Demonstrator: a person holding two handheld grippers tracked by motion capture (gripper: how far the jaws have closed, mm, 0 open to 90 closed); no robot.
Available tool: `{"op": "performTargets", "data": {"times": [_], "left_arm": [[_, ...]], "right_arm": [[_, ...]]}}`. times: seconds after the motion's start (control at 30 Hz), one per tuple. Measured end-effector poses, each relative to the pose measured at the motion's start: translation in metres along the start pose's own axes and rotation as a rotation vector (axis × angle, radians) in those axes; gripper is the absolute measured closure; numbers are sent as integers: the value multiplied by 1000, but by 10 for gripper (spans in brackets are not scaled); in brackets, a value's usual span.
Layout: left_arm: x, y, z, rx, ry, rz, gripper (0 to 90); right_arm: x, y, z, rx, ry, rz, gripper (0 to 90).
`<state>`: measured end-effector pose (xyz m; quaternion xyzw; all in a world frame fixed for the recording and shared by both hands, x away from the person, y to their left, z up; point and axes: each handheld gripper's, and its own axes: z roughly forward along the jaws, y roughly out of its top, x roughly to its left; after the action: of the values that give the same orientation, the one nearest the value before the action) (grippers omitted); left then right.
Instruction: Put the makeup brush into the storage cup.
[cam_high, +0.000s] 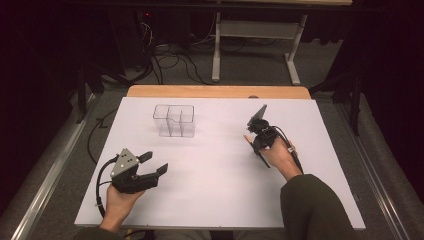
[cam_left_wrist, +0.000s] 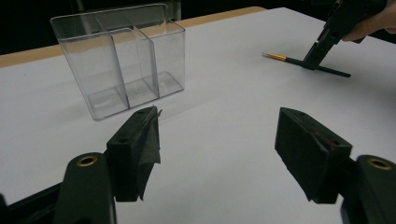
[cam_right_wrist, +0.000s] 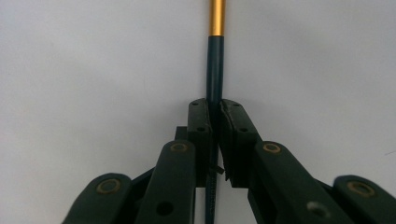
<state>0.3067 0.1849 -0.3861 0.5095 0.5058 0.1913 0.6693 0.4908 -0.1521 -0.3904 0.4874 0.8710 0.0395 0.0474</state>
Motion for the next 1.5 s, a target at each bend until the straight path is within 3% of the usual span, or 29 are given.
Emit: {"op": "performTargets", "data": {"times": [0.07, 0.1, 0.37, 0.83, 1.27, 1.4, 1.5], "left_arm": [[0, 0, 0, -2, 1, -2, 307], [0, 0, 0, -3, 1, -3, 307], [0, 0, 0, 2, 0, -1, 308], [0, -1, 1, 2, -2, -3, 308], [0, 0, 1, 5, -2, -7, 308], [0, 0, 1, 5, -2, -9, 308], [0, 0, 1, 5, -2, -10, 308]], "right_arm": [[-1, 0, 0, -6, -4, -20, 849], [0, 0, 0, -1, -2, -4, 849], [-1, -3, -1, -19, 9, -17, 850], [-5, -11, -14, -108, 58, -27, 851], [3, -21, -24, -176, 97, -62, 850], [6, -26, -29, -198, 118, -54, 850], [7, -30, -32, -220, 125, -77, 850]]}}
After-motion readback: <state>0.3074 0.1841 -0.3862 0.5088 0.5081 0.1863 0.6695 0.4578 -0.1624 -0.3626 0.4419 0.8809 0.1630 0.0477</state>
